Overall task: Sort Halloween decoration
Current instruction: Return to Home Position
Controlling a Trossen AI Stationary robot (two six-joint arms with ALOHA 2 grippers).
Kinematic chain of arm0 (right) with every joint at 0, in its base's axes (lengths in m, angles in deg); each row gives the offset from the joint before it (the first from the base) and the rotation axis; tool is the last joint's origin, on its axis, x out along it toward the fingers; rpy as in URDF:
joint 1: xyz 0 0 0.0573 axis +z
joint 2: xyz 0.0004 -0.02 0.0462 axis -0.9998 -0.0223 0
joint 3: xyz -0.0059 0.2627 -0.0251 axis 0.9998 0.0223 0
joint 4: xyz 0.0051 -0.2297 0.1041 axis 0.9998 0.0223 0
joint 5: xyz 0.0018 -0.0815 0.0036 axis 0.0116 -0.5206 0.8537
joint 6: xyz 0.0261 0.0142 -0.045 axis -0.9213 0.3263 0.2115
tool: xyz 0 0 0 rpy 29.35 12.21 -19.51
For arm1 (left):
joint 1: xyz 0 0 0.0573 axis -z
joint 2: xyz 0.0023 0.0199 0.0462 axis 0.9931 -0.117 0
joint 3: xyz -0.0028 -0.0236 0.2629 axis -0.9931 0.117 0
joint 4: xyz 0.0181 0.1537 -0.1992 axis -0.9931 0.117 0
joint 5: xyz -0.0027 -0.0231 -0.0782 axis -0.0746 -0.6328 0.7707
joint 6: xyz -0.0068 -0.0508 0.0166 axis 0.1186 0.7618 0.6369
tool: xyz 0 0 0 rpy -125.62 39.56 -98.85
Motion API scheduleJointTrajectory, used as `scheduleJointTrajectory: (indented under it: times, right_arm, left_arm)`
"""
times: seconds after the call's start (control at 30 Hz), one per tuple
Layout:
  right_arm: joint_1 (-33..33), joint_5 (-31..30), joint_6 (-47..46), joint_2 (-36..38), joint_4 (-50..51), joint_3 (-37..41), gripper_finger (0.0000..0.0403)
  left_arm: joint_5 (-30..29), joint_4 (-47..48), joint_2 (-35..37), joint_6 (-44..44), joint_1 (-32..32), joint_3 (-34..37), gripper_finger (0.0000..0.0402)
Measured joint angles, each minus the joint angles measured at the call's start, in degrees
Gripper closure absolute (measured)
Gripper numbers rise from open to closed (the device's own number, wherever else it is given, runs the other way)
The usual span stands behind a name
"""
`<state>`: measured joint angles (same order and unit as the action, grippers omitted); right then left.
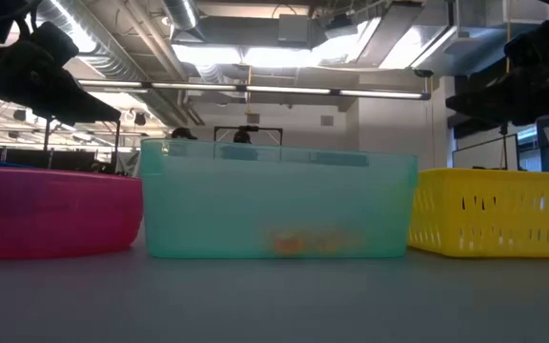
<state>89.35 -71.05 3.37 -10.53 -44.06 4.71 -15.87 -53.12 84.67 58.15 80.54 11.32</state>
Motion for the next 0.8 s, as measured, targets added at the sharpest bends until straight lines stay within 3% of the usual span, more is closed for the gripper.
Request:
scheduleJointTrajectory:
  times: [0.8]
  right_arm:
    - [0.09,0.09,0.16,-0.04,0.30,0.00,0.0400]
  left_arm:
    - [0.10,0.31,0.02,0.00,0.02,0.45,0.0401]
